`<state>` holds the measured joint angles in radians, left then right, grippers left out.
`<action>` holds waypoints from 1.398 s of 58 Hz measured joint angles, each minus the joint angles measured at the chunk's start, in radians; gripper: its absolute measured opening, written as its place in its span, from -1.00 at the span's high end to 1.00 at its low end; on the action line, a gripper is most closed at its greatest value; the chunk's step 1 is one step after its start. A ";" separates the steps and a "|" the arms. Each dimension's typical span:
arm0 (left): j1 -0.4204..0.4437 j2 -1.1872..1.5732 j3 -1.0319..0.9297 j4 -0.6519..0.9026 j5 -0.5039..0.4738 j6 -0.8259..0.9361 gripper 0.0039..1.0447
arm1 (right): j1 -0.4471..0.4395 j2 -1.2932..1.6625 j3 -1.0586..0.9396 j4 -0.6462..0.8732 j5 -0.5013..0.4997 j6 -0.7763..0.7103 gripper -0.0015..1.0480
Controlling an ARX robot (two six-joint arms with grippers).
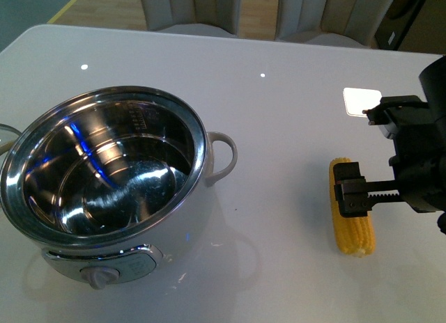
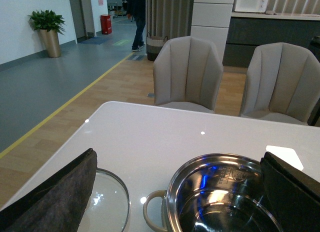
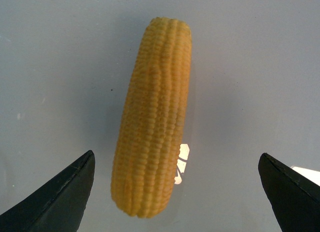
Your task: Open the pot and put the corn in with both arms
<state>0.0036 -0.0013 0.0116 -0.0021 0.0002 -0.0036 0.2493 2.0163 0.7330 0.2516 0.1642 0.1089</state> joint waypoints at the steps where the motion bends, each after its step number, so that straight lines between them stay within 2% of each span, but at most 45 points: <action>1: 0.000 0.000 0.000 0.000 0.000 0.000 -0.88 | 0.001 0.012 0.006 0.003 0.000 0.000 -0.83; 28: 0.000 0.000 0.000 0.000 0.000 0.000 -0.88 | 0.046 0.183 0.118 -0.008 0.004 0.026 -0.83; 30: 0.000 0.000 0.000 0.000 0.000 0.000 -0.88 | 0.050 0.191 0.122 -0.008 0.006 0.031 -0.79; 40: 0.000 0.000 0.000 0.000 0.000 0.000 -0.88 | 0.065 0.217 0.130 -0.008 0.017 0.035 -0.29; 43: 0.000 0.000 0.000 0.000 0.000 0.000 -0.88 | 0.067 0.222 0.130 -0.008 0.019 0.038 -0.06; 51: 0.000 0.000 0.000 0.000 0.000 0.000 -0.88 | 0.067 0.222 0.130 -0.008 0.019 0.058 0.24; 58: 0.000 0.000 0.000 0.000 0.000 0.000 -0.88 | 0.061 0.217 0.129 0.001 0.008 0.089 0.39; 65: 0.000 0.000 0.000 0.000 0.000 0.000 -0.88 | 0.054 0.171 0.100 0.034 -0.045 0.161 0.48; 81: 0.000 0.000 0.000 0.000 0.000 0.000 -0.88 | 0.100 -0.063 0.063 0.087 -0.175 0.305 0.56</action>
<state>0.0036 -0.0013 0.0116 -0.0021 -0.0002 -0.0036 0.3492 1.9533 0.7959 0.3386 -0.0109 0.4137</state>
